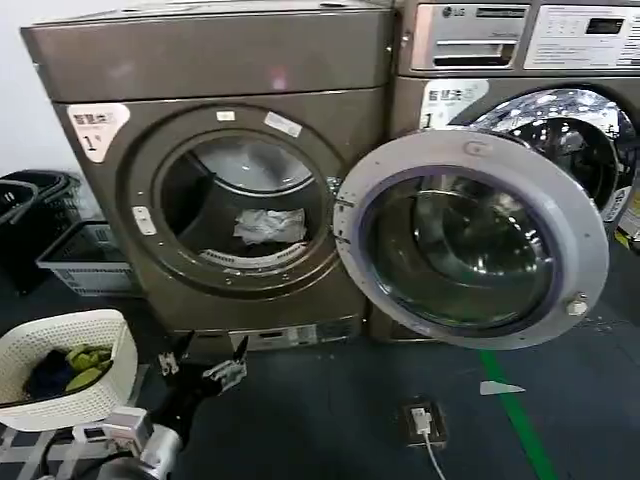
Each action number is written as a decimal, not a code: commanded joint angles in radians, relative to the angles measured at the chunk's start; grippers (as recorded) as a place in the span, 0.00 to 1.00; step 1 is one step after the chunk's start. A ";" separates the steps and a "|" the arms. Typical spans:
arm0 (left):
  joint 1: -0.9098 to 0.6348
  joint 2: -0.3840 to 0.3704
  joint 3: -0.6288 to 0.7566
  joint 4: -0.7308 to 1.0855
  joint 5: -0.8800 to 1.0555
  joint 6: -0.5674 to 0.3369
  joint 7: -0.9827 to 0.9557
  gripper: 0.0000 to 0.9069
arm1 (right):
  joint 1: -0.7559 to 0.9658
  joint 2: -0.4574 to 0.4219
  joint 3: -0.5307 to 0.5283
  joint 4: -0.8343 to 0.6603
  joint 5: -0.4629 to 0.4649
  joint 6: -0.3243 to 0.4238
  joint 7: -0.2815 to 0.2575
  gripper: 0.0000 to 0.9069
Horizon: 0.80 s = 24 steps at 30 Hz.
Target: Grasp the clothes from the dryer.
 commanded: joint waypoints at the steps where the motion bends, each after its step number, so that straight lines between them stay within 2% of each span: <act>1: -0.002 0.002 0.000 -0.001 -0.002 0.001 0.003 1.00 | -0.001 0.001 0.001 0.002 0.001 0.017 -0.013 1.00; 3: -0.004 0.002 0.000 -0.001 -0.003 0.001 0.004 1.00 | 0.000 0.002 0.000 0.002 0.015 0.040 -0.021 1.00; 8: -0.007 0.001 0.001 -0.003 -0.004 0.001 0.008 1.00 | 0.003 0.005 0.000 0.009 0.038 0.042 -0.033 1.00; 13: -0.009 0.003 0.000 -0.012 -0.006 0.000 0.012 1.00 | 0.002 0.005 0.003 0.011 0.067 0.040 -0.012 1.00; 24: -0.007 0.009 -0.002 -0.023 -0.007 -0.005 0.014 1.00 | -0.002 0.010 0.005 0.018 0.090 0.058 -0.026 1.00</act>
